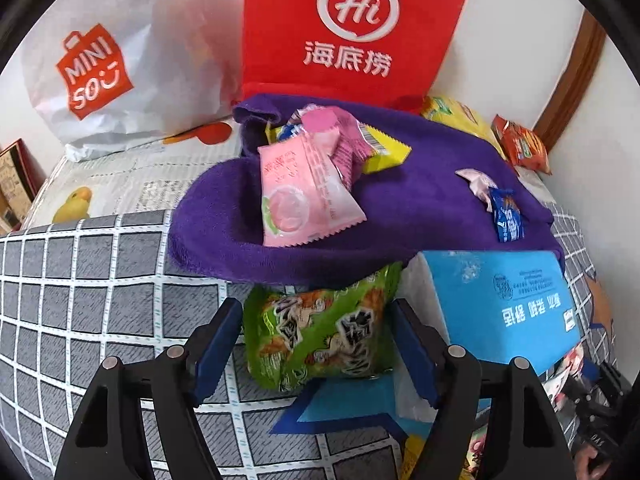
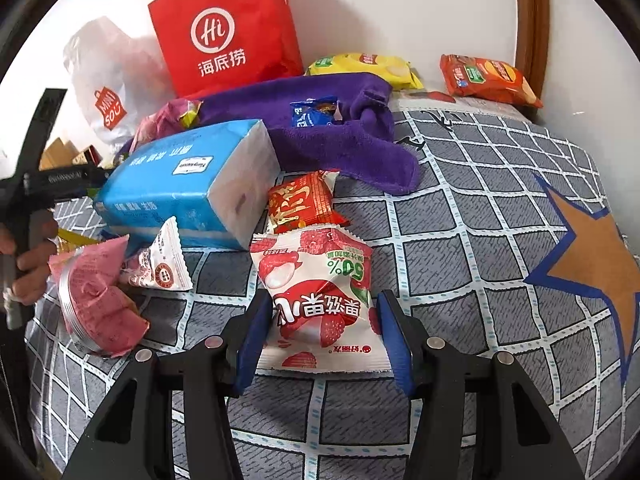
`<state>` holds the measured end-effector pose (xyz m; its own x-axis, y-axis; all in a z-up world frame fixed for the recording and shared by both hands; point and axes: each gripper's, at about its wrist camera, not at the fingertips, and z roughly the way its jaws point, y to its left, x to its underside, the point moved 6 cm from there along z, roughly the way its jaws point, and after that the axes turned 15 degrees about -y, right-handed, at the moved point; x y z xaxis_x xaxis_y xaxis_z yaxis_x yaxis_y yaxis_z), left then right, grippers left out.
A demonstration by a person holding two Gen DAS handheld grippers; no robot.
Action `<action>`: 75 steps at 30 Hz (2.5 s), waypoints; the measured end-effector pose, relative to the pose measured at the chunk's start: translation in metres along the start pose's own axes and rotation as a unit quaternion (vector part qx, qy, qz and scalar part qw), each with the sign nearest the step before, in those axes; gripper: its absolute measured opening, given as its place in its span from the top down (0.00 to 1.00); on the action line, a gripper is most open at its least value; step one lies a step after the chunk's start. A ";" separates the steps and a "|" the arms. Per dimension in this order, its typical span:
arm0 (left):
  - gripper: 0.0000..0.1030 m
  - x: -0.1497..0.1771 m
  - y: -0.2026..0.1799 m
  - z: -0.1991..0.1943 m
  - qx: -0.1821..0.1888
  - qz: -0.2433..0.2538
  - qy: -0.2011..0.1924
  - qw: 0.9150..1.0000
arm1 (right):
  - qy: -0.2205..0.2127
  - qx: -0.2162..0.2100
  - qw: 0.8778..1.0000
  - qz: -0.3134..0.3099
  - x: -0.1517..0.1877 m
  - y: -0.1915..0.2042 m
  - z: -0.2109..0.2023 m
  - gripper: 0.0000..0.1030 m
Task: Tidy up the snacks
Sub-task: 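Grasp the strawberry-print packet with the right tool while the left tool grasps the green snack bag, then lift both held packets and carry them toward the purple towel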
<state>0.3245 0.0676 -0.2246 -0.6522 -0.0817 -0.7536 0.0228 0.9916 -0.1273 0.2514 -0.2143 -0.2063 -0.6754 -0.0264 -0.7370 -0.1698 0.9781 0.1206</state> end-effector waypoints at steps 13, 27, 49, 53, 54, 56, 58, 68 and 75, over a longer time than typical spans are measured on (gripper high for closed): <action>0.48 0.009 0.013 -0.037 0.005 -0.045 -0.019 0.999 | 0.001 0.004 1.000 -0.006 0.001 0.002 0.000 0.48; 0.48 0.028 0.004 -0.119 0.032 -0.039 -0.042 0.998 | -0.018 0.015 0.999 0.033 -0.012 -0.002 -0.028 0.48; 0.48 -0.004 -0.042 -0.192 0.079 -0.014 -0.096 0.992 | -0.109 0.007 0.993 0.031 -0.096 0.039 -0.128 0.48; 0.48 -0.010 -0.046 -0.194 0.082 -0.016 -0.098 0.992 | -0.111 0.012 0.993 0.027 -0.104 0.046 -0.131 0.48; 0.48 -0.011 -0.046 -0.195 0.082 -0.016 -0.099 0.992 | -0.112 0.010 0.993 0.028 -0.107 0.047 -0.131 0.48; 0.48 -0.015 -0.046 -0.197 0.081 -0.016 -0.101 0.991 | -0.108 0.008 0.994 0.030 -0.111 0.051 -0.129 0.48; 0.48 -0.019 -0.046 -0.198 0.080 -0.016 -0.103 0.991 | -0.104 0.011 0.994 0.029 -0.115 0.054 -0.126 0.48; 0.48 -0.042 -0.042 -0.194 0.073 -0.015 -0.109 0.991 | -0.102 0.001 0.994 0.034 -0.142 0.065 -0.105 0.48; 0.48 -0.055 -0.036 -0.184 0.069 -0.015 -0.111 0.991 | -0.099 -0.001 0.995 0.031 -0.161 0.070 -0.084 0.48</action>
<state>0.2204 0.0545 -0.0596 -0.4714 -0.1471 -0.8696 0.1181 0.9666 -0.2275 0.2879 -0.1586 -0.0228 -0.5302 0.0750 -0.8445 -0.1341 0.9761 0.1709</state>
